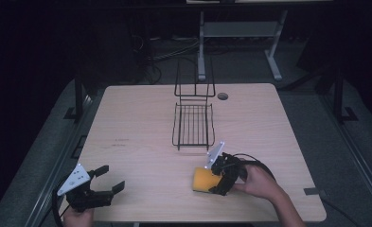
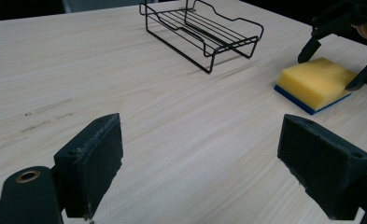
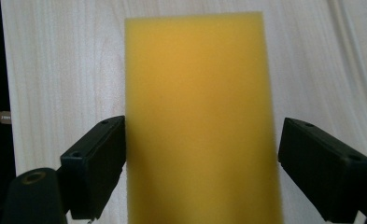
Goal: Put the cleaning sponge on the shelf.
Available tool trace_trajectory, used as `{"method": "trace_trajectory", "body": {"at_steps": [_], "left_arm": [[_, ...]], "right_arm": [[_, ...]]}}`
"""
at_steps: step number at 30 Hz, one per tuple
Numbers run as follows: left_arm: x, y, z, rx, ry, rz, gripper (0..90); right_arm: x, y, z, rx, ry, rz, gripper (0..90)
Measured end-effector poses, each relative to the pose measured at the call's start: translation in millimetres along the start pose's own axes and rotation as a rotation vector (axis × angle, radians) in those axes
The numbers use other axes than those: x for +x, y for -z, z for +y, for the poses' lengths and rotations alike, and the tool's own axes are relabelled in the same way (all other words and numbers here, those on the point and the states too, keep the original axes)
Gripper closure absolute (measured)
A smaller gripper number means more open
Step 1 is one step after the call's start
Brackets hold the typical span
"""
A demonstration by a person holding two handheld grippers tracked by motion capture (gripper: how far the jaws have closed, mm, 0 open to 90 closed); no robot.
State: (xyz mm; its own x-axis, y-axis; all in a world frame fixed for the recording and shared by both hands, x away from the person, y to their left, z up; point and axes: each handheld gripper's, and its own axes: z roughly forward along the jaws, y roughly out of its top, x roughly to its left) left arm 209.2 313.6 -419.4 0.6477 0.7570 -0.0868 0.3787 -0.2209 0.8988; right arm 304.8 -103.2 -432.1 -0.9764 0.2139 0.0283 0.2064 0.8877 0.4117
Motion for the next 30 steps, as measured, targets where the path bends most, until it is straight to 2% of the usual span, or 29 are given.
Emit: {"method": "trace_trajectory", "body": {"at_steps": [5, 10, 26, 28, 30], "left_arm": [[0.7, 0.9, 0.0, -0.004, 0.005, 0.0, 13.4], [-0.1, 1.0, 0.4, -0.006, 0.001, -0.001, 13.4], [-1.0, -0.3, 0.7, -0.003, -0.003, -0.001, 13.4], [-1.1, -0.6, 0.7, -0.002, -0.004, -0.003, 13.4], [-0.9, -0.3, 1.1, -0.004, -0.005, -0.002, 13.4]], "right_arm": [[1.1, -6.3, 2.6, 0.014, 0.017, 0.007, 15.2], [0.7, -10.0, 2.4, 0.025, 0.014, 0.01, 15.3], [3.4, -16.6, 2.8, 0.047, 0.031, -0.007, 15.8], [3.7, -16.8, 2.2, 0.046, 0.033, -0.011, 16.3], [3.4, -16.1, 1.6, 0.046, 0.033, -0.007, 20.4]]}}
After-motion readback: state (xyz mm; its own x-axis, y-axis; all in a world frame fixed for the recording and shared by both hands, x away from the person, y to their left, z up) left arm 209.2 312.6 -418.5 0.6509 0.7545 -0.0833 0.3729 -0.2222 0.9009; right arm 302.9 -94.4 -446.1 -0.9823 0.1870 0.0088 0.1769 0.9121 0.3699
